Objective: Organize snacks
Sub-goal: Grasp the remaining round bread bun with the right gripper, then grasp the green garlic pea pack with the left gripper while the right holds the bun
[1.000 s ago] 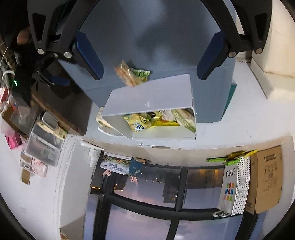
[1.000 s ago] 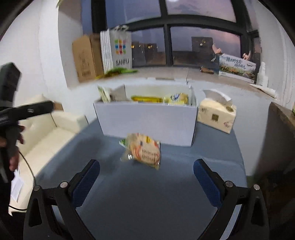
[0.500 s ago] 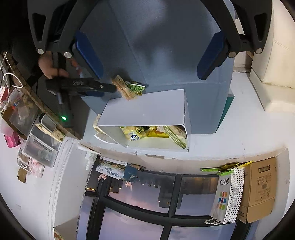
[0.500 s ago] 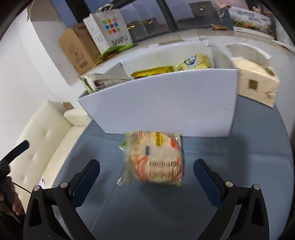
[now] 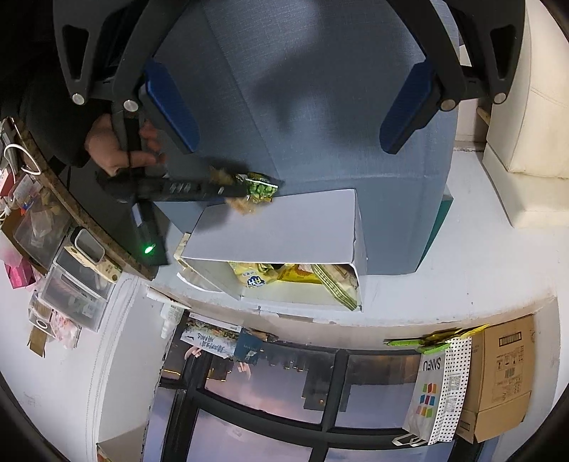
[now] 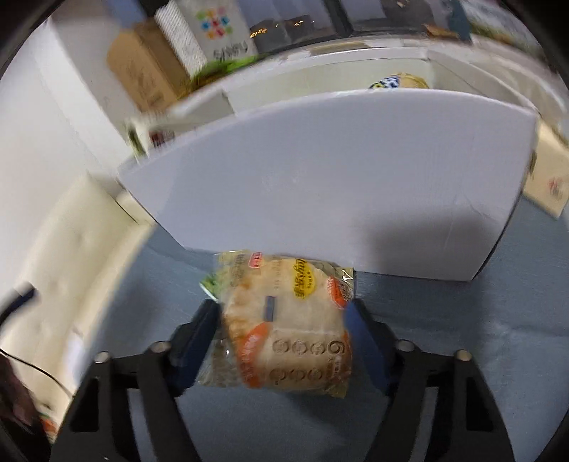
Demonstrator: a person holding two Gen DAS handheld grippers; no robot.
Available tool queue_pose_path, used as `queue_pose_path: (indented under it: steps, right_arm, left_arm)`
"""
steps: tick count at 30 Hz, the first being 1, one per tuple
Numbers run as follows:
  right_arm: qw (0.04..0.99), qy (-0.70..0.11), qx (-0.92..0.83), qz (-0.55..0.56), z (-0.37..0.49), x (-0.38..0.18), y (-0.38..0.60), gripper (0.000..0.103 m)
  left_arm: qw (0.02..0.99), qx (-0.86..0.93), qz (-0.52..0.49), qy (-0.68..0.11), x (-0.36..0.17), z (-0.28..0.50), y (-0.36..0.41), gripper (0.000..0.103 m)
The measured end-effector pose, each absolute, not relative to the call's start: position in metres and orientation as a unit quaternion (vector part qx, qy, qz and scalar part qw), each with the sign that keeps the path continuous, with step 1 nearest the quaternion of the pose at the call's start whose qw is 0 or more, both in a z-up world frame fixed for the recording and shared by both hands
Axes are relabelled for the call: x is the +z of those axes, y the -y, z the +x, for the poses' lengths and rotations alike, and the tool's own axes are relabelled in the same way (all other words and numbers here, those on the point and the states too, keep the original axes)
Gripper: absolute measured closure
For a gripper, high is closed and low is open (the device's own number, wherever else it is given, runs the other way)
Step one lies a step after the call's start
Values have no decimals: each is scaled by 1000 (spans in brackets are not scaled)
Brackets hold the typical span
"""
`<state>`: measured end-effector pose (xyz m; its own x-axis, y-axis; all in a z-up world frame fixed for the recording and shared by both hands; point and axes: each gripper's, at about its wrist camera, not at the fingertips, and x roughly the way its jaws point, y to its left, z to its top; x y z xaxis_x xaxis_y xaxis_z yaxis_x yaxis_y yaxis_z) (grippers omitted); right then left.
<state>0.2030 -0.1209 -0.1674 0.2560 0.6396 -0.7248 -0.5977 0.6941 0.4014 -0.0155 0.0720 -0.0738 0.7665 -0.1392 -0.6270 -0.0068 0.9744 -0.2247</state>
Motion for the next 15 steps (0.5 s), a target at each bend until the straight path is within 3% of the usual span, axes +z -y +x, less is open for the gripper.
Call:
queue_pose_path:
  steps: [1, 3, 5, 8, 10, 11, 12, 15]
  right_arm:
    - [791, -465, 394, 40, 203, -164, 126, 44]
    - [798, -447, 401, 48, 199, -152, 136, 64]
    - [806, -435, 399, 43, 194, -144, 144, 69]
    - [810, -435, 392, 26, 192, -146, 149, 69]
    - [808, -439, 393, 14, 191, -148, 146, 54]
    - [814, -441, 379, -11, 189, -149, 140, 38]
    - [821, -436, 366, -31, 191, -148, 138, 28]
    - [828, -442, 339, -65, 194, -156, 128, 26]
  left_arm:
    - [932, -39, -111, -342, -75, -13, -72, 0]
    - [929, -44, -114, -348, -76, -7, -70, 0]
    - [930, -48, -108, -349, -77, 0, -65, 0]
    - [927, -54, -107, -355, -80, 9, -55, 0]
    - [926, -60, -104, -358, -82, 11, -49, 0]
    - [926, -62, -99, -359, -83, 11, -46, 0]
    - [926, -63, -94, -360, -83, 11, -44, 0]
    - [926, -61, -89, -363, -84, 10, -42, 0]
